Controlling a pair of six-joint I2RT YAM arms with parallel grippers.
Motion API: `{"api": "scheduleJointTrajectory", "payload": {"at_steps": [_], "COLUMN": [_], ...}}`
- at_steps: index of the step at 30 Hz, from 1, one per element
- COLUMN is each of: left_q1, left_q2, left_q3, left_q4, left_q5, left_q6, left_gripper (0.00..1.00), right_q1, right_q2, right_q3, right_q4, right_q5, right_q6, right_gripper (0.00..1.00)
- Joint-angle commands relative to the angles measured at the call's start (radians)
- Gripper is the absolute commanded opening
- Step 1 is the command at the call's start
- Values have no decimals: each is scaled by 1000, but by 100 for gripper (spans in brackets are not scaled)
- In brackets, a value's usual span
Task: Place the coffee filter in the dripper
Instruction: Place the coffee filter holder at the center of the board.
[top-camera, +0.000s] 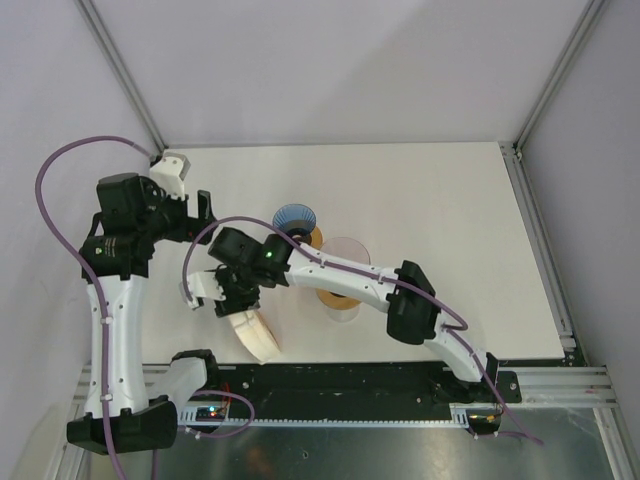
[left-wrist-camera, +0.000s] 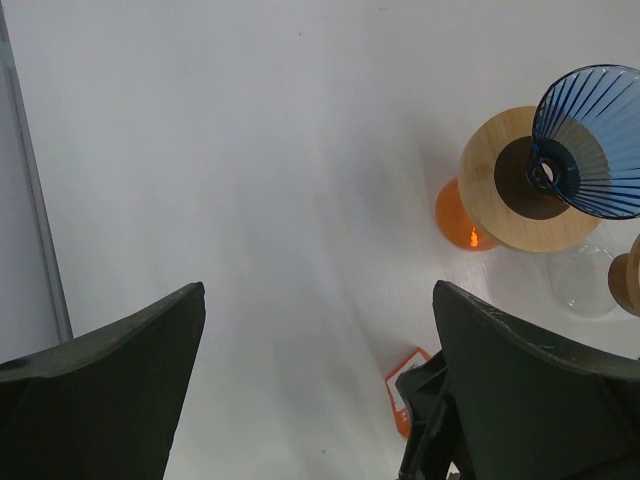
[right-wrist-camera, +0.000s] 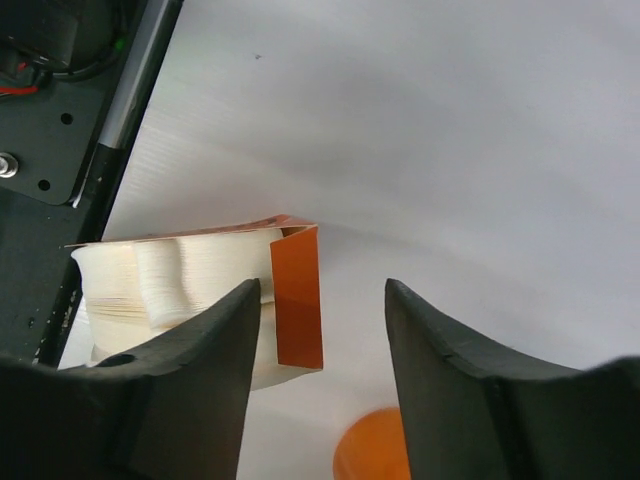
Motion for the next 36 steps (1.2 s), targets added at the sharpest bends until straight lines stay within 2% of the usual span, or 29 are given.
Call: {"api": "scheduleJointTrajectory", "payload": {"at_steps": [1, 7, 18, 22, 24, 28, 31, 36], "left_q1": [10, 10, 11, 12, 12, 10, 3, -34], "left_q2": [1, 7, 15, 9, 10, -25, -44, -43], "left_q3": [-6, -19, -74, -109, -132, -206, -238, -321], "left_q4": [32, 34, 31, 12, -26, -132, -201, -244], "left_q5": [4, 19, 57, 113, 171, 303, 400, 400], "left_q6": [29, 36, 94, 156, 241, 419, 510, 635], "left_gripper": [100, 100, 100, 97, 94, 83, 75, 57], "right_q1": [15, 26, 94, 134, 135, 146, 154, 169], "right_q2": [-102, -149, -261, -339, -378, -527, -604, -708], "right_q3": [-19, -29, -62, -83, -107, -335, -486, -813], "right_q4": [48, 74, 21, -14, -14, 175, 320, 609], "right_q5": [65, 77, 139, 196, 185, 197, 248, 341], "right_q6": [-3, 4, 43, 157, 246, 530, 708, 908], "right_gripper": [60, 65, 65, 68, 69, 66, 58, 52]}}
